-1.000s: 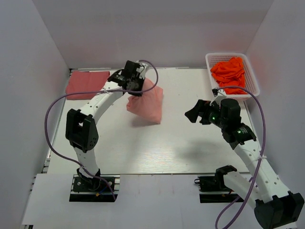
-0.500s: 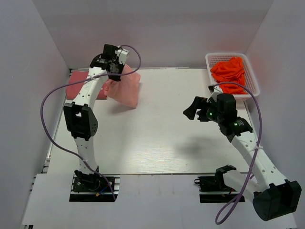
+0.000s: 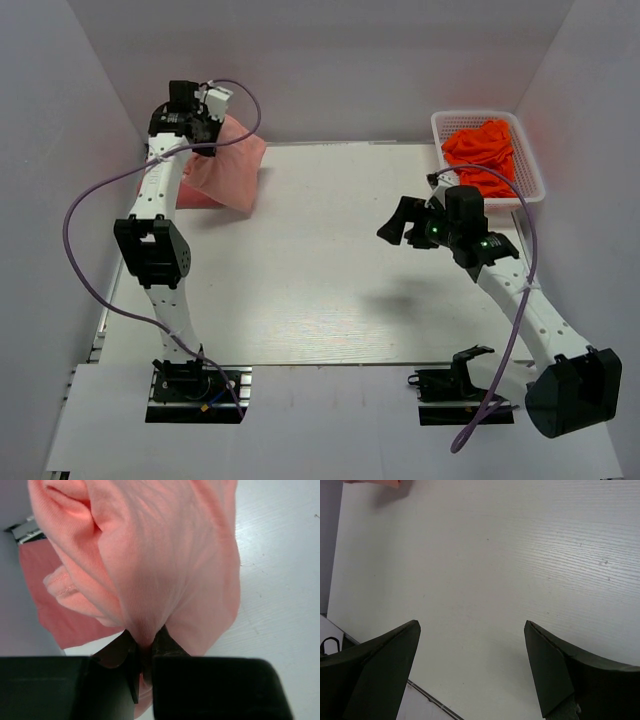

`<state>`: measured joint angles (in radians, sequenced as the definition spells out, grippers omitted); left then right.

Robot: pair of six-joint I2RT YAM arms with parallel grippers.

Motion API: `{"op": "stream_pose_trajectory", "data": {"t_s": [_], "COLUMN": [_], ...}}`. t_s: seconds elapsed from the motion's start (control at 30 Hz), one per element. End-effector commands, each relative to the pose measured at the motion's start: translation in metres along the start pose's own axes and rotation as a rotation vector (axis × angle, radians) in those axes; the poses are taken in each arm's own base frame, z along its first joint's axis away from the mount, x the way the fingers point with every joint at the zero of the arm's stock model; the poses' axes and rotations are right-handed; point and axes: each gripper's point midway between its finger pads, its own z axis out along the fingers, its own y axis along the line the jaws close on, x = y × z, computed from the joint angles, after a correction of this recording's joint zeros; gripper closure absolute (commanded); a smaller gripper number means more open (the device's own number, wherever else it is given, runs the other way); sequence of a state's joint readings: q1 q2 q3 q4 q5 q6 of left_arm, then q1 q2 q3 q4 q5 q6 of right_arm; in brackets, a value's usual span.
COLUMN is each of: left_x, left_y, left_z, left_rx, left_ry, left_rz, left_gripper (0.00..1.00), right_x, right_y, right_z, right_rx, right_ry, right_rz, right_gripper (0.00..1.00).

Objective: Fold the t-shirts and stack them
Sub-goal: Put the neatly folded tshirt into the corner of the board with the left arm

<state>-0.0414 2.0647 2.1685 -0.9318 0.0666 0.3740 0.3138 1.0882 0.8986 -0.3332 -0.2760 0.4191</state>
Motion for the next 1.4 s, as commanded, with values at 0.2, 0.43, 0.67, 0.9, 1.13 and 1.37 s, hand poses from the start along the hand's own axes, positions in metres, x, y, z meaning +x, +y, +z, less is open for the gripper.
{"op": "stream_pose_trajectory", "data": {"t_s": [0.2, 0.43, 0.67, 0.9, 1.13, 1.37], "left_x": [-0.054, 0.002, 0.026, 0.045, 0.039, 0.008], "left_y": [0.071, 0.099, 0.126, 0.154, 0.191, 0.170], "left_z": [-0.037, 0.014, 0.035, 0.050, 0.040, 0.009], "left_rx": [-0.052, -0.044, -0.075, -0.192, -0.416, -0.396], "left_ry": [-0.256, -0.147, -0.119, -0.071, -0.111, -0.196], "left_rz": [-0.013, -0.084, -0.133, -0.204, -0.359, -0.442], "left_gripper": [1.00, 1.00, 1.00, 1.00, 0.00, 0.00], "right_x": [-0.025, -0.030, -0.041, -0.031, -0.032, -0.028], "right_y": [0.022, 0.022, 0.019, 0.016, 0.015, 0.017], "right_z": [0.025, 0.035, 0.041, 0.053, 0.052, 0.046], "right_rx": [-0.106, -0.106, -0.076, -0.082, -0.076, -0.097], "right_ry": [0.020, 0.051, 0.042, 0.086, 0.077, 0.047], "right_rz": [0.019, 0.027, 0.023, 0.046, 0.042, 0.057], "right_gripper": [0.10, 0.10, 0.10, 0.10, 0.10, 0.10]}}
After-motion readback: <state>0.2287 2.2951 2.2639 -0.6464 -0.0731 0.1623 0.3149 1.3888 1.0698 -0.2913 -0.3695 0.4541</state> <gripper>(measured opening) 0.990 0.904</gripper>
